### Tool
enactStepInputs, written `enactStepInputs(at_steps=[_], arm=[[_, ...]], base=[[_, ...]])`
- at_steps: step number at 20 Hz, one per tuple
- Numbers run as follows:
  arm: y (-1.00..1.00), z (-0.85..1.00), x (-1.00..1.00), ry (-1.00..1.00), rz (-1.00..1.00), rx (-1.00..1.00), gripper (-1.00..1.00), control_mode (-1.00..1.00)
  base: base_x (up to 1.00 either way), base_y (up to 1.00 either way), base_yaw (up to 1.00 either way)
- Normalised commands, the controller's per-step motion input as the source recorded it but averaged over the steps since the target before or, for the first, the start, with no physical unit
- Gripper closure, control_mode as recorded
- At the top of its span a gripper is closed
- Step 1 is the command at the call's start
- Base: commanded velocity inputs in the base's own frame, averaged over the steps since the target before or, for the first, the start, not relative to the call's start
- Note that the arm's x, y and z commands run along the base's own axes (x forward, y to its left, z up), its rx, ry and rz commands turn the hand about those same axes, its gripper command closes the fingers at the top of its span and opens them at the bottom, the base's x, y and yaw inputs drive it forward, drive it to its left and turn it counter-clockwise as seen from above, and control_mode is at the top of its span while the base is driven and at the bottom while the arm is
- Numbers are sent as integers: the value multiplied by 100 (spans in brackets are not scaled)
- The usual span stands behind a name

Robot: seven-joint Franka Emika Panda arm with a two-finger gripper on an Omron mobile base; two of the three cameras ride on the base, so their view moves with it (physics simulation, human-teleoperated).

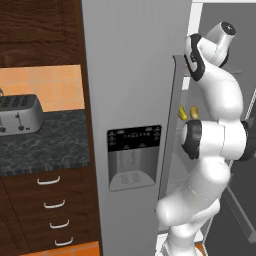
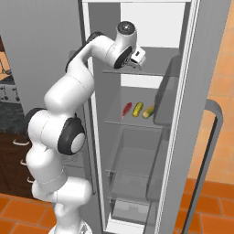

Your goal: Place one cucumber and one steak in each tupperware on the nearby counter, to pack two identical lunches.

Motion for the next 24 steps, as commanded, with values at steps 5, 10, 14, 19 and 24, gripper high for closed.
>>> enactStepInputs(at_steps=[5,10,14,19,24], arm=[[0,-45,66,10,-3,-1,-100,-100],[6,-46,96,10,-8,-1,-100,-100],[18,-17,96,9,-10,0,-100,-100],[38,-77,99,26,-10,-1,100,-100],[21,-48,36,25,-2,-4,100,-100]], base=[[0,0,0],[0,0,0],[0,0,0],[0,0,0],[0,0,0]])
